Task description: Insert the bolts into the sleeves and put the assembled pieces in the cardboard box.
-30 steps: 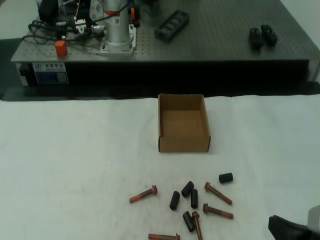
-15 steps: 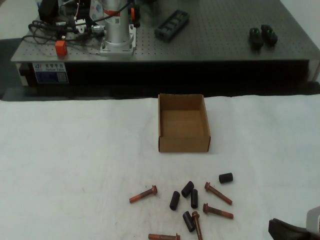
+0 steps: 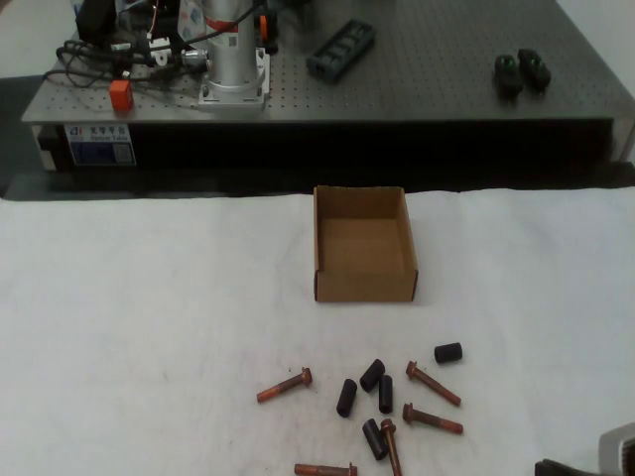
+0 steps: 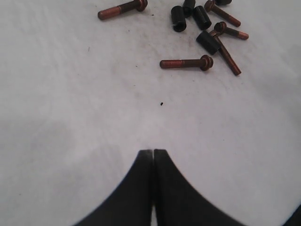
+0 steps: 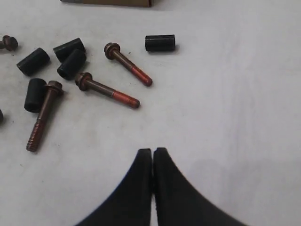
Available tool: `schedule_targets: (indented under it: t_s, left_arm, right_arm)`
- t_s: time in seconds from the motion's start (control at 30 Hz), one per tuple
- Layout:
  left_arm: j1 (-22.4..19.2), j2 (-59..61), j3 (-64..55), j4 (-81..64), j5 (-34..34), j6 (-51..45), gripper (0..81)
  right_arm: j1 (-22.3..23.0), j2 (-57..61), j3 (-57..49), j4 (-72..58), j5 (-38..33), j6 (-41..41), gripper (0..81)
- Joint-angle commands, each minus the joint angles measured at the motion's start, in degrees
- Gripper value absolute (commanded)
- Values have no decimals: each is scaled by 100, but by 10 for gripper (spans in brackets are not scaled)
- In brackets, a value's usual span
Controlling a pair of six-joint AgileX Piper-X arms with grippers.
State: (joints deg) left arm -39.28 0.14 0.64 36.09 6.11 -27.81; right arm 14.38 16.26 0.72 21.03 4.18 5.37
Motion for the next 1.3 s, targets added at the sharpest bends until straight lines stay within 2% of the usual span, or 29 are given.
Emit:
schedule_targets:
  t_s: [0.0,0.17,0.47,0.53,0.6,0.73,0.77,0.83,0.9,0.93,1.0,1.1,1.27]
  left_arm:
    - [-26,-14,-64,-19,-182,48,7]
    - [-26,-14,-64,-19,-188,48,7]
    - [-26,-14,-64,-342,-155,-4,7]
    - [-26,-14,-64,-569,-149,-247,7]
    - [-26,-14,-64,-974,-113,-401,7]
    - [-26,-14,-64,-2046,169,-389,1]
    - [-26,-9,-64,-2304,199,-373,18]
    - [-26,-9,-64,-2670,210,-284,88]
    - [-26,-9,-64,-2779,171,-161,202]
    - [-26,13,-64,-2757,92,-146,287]
    - [-26,116,-64,-2700,-82,-148,381]
    - [-26,381,-64,-2794,-153,-148,376]
    - [-26,813,-64,-3294,-116,-130,347]
  right_arm:
    - [-19,-23,-72,-592,-6,33,0]
    - [-19,-23,-72,-1922,-275,719,0]
    - [-19,-23,-72,-2513,-1060,2214,0]
    - [-19,-23,-72,-2864,-1406,2297,4]
    - [-19,2,-72,-2955,-1440,2307,39]
    - [-19,403,-327,-2593,-1421,2276,247]
    - [-19,612,-482,-2395,-1457,2220,286]
    - [-19,1090,-840,-1864,-1591,1822,295]
    - [-19,1797,-1336,-1327,-1671,1371,295]
    - [-19,2199,-1622,-1023,-1661,1113,295]
    - [-19,2988,-2180,-448,-1631,648,295]
    - [3,4411,-3119,567,-1533,-117,295]
    - [325,6292,-4629,1822,-535,-1424,295]
